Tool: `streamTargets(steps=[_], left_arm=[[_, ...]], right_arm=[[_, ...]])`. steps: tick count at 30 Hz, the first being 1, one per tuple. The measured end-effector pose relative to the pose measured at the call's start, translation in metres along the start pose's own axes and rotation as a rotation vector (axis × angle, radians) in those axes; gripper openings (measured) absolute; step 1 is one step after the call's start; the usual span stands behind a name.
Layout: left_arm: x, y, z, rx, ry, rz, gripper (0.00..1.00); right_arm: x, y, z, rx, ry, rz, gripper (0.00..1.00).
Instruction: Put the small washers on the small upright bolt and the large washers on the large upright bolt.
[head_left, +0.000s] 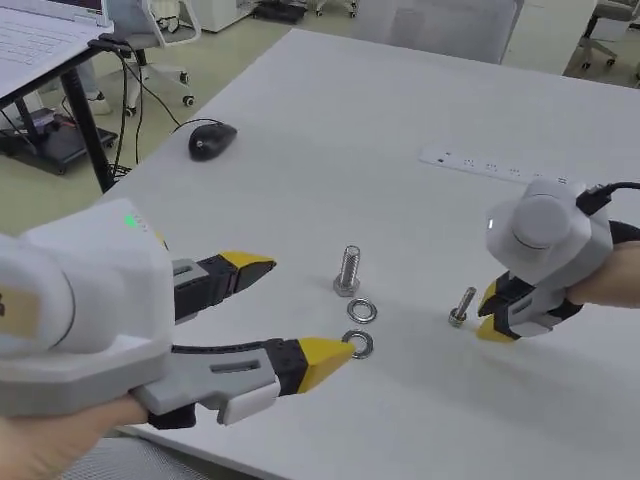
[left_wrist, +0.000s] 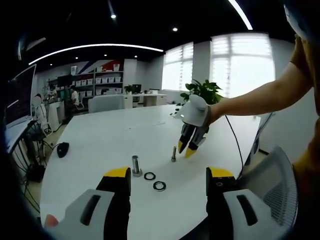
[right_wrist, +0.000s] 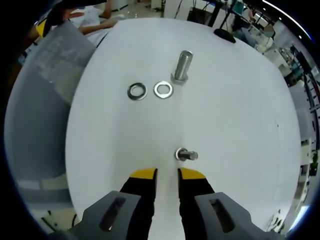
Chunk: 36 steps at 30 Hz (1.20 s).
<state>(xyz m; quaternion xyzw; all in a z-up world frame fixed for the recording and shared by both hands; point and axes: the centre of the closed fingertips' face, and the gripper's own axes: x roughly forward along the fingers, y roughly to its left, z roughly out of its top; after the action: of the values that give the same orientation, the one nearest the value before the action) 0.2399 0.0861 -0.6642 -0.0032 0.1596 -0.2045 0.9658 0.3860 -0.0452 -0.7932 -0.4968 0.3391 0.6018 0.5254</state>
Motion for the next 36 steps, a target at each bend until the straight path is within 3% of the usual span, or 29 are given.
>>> streamTargets(steps=[9,19,27,36], left_arm=[[-0.008,-0.004,0.002,0.018,-0.003,-0.004,0.60],[-0.015,-0.003,0.003,0.022,-0.010,-0.007,0.60],[-0.016,0.002,0.001,0.008,-0.018,-0.008,0.60],[-0.018,0.009,0.003,-0.011,-0.031,-0.006,0.60]], right_arm=[[-0.002,0.025,0.019,-0.016,-0.039,0.013,0.18],[0.012,0.046,0.053,-0.043,-0.082,0.060,0.19],[0.031,0.051,0.080,-0.047,-0.112,0.085,0.23],[0.050,0.045,0.094,-0.033,-0.126,0.099,0.28]])
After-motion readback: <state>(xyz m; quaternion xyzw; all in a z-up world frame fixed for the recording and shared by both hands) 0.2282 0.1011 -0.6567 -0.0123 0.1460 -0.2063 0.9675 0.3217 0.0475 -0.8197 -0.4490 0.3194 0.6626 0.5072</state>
